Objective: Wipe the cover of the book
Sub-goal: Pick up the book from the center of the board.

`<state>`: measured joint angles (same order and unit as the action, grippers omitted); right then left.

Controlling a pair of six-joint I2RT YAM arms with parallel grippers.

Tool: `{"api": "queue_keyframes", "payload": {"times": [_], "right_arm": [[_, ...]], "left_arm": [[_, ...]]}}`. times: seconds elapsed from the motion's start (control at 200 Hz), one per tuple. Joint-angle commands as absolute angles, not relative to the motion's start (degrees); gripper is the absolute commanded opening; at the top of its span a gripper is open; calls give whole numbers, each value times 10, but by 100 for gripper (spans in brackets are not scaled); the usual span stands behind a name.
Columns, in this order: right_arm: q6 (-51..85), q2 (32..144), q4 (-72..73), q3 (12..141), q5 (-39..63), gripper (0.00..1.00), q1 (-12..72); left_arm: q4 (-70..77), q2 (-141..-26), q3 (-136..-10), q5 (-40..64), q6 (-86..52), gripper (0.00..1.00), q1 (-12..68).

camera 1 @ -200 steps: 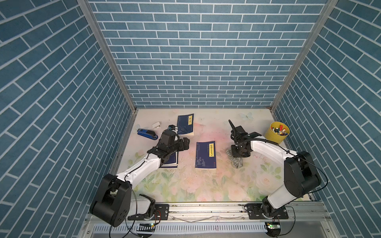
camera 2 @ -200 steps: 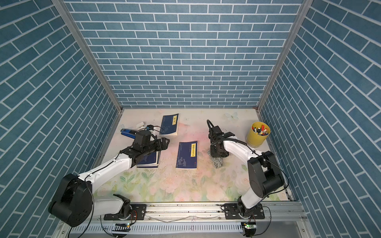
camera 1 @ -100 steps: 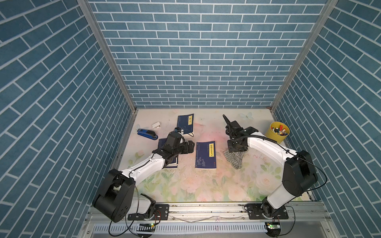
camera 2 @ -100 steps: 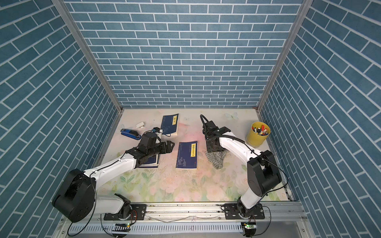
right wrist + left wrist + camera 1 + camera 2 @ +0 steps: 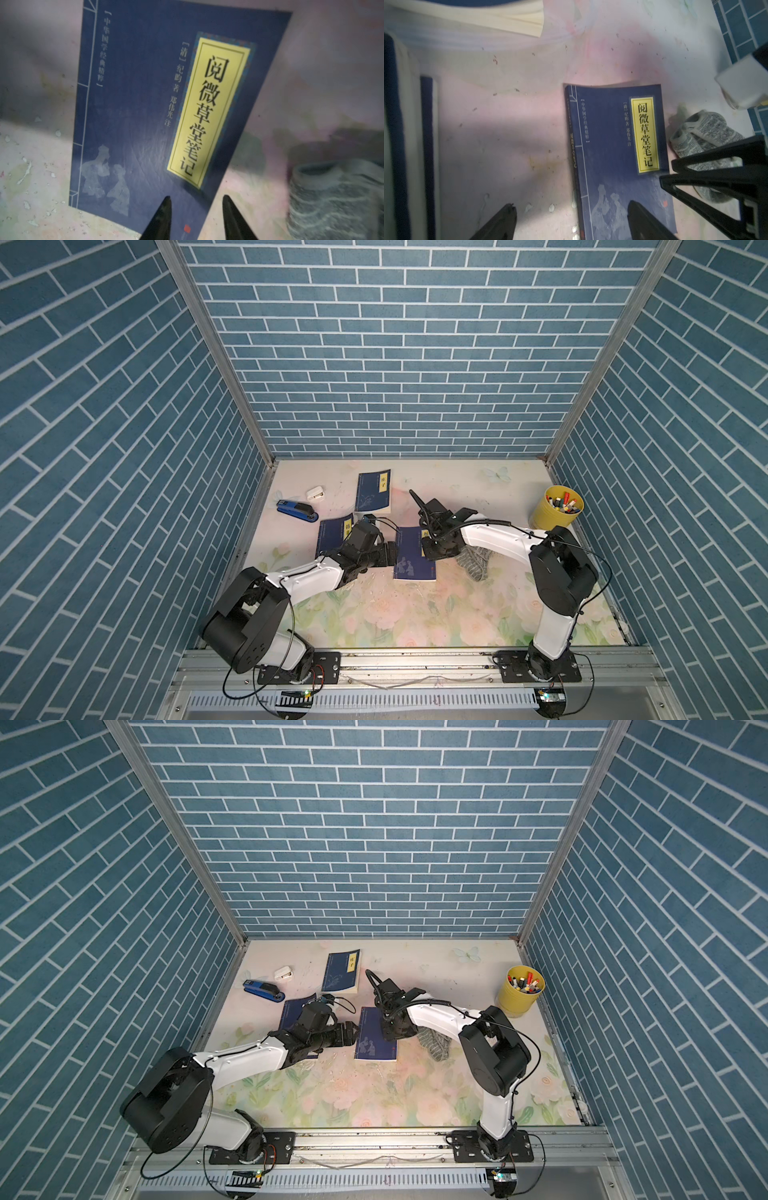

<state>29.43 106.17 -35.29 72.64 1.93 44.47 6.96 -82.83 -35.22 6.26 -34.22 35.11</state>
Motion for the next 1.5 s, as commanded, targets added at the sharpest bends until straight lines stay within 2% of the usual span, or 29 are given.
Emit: {"api": "queue_keyframes", "payload": {"times": [0.0, 0.185, 0.475, 0.615, 1.02, 1.29, 1.495], "right_arm": [[330, 1071, -331, 726, 28, 35, 442], [336, 1086, -323, 714, 31, 28, 442], [350, 1081, -311, 678, 27, 24, 442], [357, 1073, -292, 658, 48, 16, 442], [377, 1068, -240, 606, 102, 11, 446], [383, 1067, -236, 633, 126, 9, 454], [394, 1078, -232, 646, 134, 7, 467]], "left_arm": [[99, -830, -340, 52, -360, 88, 362], [117, -857, -337, 61, -359, 83, 373], [145, -887, -344, 88, -364, 76, 378], [168, -896, -339, 116, -378, 73, 378], [228, -928, -341, 183, -410, 57, 378], [254, -878, -345, 148, -420, 54, 378], [275, -883, -368, 157, -419, 54, 378]]}}
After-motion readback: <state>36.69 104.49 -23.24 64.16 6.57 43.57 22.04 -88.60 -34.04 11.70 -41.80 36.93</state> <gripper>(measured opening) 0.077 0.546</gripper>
